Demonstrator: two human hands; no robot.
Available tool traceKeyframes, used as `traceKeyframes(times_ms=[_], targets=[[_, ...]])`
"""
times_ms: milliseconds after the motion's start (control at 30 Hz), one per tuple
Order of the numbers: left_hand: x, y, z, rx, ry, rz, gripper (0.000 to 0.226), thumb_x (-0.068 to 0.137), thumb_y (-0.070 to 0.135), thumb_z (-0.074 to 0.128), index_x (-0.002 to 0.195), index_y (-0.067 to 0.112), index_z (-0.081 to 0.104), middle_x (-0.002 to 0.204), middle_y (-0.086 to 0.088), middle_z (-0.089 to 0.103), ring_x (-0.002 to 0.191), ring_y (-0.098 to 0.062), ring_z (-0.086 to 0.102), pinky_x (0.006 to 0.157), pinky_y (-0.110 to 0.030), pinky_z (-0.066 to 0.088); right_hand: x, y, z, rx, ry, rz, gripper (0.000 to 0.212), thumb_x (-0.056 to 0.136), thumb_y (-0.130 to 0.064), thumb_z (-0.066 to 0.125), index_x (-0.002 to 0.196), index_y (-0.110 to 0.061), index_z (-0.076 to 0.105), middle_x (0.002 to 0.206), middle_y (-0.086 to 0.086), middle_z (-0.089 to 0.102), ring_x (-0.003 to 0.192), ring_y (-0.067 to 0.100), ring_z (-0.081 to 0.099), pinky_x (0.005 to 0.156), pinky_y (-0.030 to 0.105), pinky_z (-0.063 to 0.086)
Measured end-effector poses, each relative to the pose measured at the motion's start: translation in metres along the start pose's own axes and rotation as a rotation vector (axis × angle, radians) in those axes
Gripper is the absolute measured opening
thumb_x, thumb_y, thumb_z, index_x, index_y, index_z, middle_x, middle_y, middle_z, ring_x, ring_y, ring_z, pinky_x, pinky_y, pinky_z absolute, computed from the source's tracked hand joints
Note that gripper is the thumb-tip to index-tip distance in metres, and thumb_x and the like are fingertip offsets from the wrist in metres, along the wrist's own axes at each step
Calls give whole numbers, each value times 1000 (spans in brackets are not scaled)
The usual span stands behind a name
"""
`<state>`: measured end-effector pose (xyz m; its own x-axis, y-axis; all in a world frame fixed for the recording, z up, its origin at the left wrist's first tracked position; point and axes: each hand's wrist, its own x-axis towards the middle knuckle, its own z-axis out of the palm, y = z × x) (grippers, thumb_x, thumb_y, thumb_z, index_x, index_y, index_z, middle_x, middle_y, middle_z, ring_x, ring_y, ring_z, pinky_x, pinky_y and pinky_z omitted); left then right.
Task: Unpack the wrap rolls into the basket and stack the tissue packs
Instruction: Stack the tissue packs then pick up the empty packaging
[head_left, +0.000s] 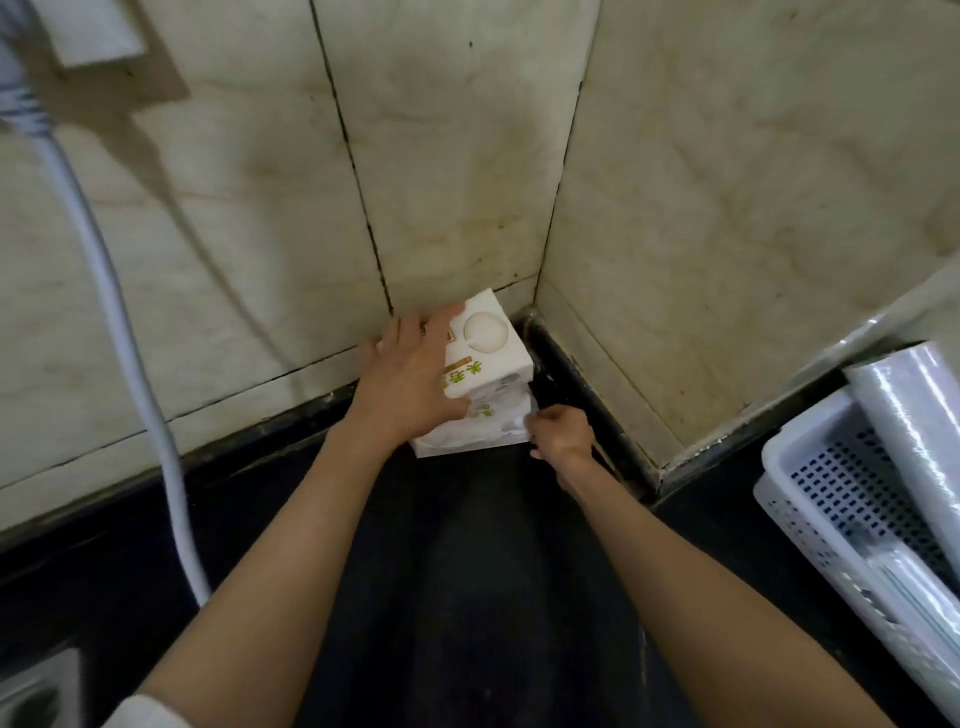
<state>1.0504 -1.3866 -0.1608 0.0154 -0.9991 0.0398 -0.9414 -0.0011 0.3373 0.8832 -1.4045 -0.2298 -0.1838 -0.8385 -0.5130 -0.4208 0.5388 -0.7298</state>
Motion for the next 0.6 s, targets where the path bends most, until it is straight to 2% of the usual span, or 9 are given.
traceKeyframes(times_ms=[33,100,167,200,300,367,467,533,600], targets=[[-6,-1,-5,14,27,-16,97,61,37,74,140,25,20,131,-11,38,119,-28,34,97,-46,30,-2,-2,-2,-9,25,-13,18,87,-12,54,90,3,65,98,23,68,89,36,64,85,48,53],[-21,-4,-9,39,68,-57,94,62,36,74,139,24,22,129,-12,40,116,-30,37,96,-47,30,-9,-8,-10,-42,84,-101,15,88,-11,52,84,0,61,90,18,66,87,34,63,75,34,50],[-38,-7,-6,53,67,-118,92,63,38,73,139,24,23,128,-12,42,116,-32,38,98,-49,29,-20,-16,-27,-119,203,-281,15,90,-11,50,77,-6,54,80,10,58,77,26,57,61,21,35],[-46,-7,-2,68,42,-160,91,64,38,73,139,24,22,128,-12,41,117,-31,37,100,-51,27,-26,-21,-38,-162,280,-386,15,91,-10,49,77,-6,53,80,8,54,74,23,53,59,20,31],[-60,-6,18,113,-58,-277,92,66,37,73,140,24,19,134,-11,37,124,-30,32,107,-60,16,-44,-36,-63,-254,465,-651,14,92,-11,47,83,-3,54,84,5,46,72,18,45,63,30,33],[-60,-1,32,101,-119,-304,93,66,35,74,140,25,17,136,-9,35,127,-29,29,107,-64,10,-53,-44,-71,-272,525,-751,14,92,-11,47,84,-1,55,82,4,44,69,18,43,62,27,29],[-53,7,52,61,-154,-274,89,67,31,73,138,25,20,137,-6,35,129,-26,29,107,-65,9,-61,-51,-73,-170,526,-780,13,91,-9,49,80,-4,53,78,5,47,68,18,43,57,20,23],[-49,10,64,-8,-113,-228,87,71,26,71,140,22,19,144,-6,31,135,-27,21,109,-61,12,-60,-51,-72,-32,463,-678,16,92,-11,49,76,-10,49,75,3,52,69,19,49,60,22,33],[-47,10,72,-114,-36,-209,90,74,19,70,144,18,13,151,-9,21,141,-29,10,115,-53,12,-55,-50,-69,91,383,-534,18,92,-14,49,75,-9,48,75,1,55,75,24,59,72,33,50]])
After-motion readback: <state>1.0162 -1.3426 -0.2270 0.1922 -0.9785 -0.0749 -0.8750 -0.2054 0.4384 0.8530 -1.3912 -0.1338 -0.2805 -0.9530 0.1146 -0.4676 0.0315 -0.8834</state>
